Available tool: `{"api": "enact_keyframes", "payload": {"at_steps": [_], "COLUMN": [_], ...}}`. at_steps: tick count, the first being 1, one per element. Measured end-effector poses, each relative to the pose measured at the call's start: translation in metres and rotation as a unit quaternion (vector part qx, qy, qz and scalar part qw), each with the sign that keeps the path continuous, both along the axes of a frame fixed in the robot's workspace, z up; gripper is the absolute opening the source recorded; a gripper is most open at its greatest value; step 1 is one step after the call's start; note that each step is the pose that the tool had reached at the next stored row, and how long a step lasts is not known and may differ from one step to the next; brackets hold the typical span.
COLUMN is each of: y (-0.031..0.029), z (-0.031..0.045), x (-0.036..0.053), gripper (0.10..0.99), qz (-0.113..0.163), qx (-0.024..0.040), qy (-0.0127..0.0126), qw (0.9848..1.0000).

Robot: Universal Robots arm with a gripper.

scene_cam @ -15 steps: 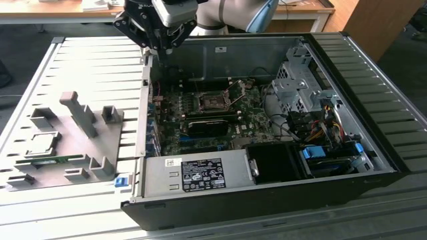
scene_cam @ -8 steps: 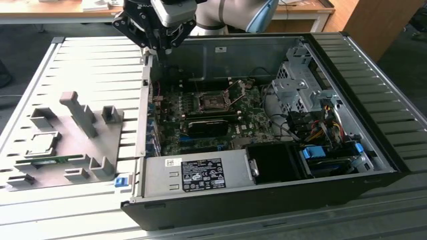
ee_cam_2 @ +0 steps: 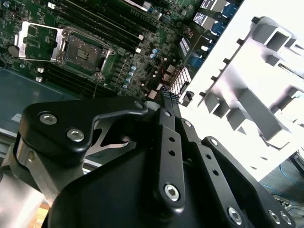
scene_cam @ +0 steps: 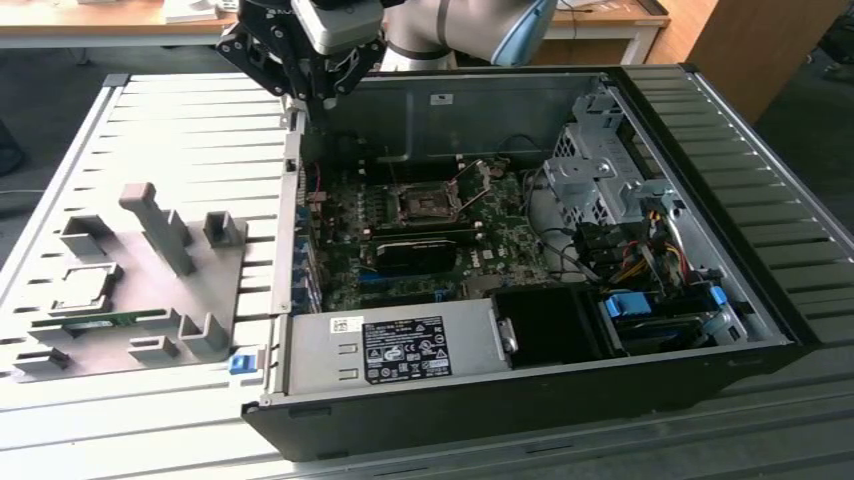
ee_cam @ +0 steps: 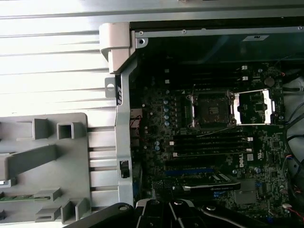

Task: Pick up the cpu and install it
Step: 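Reach for the cpu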

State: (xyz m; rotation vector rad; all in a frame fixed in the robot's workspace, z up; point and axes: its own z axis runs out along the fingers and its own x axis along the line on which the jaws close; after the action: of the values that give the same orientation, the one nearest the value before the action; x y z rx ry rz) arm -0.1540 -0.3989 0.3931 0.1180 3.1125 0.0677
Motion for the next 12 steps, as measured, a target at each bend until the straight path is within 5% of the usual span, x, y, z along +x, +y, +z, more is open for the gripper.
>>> {"api": "enact_keyframes", "payload": {"at_steps": [12], "y": [0.0], "z": [-0.0002], "x": [-0.0051], "gripper": [0.106], "qz": [0.0], "qx": [0.0], "qy": [0.0], "qw": [1.0]}}
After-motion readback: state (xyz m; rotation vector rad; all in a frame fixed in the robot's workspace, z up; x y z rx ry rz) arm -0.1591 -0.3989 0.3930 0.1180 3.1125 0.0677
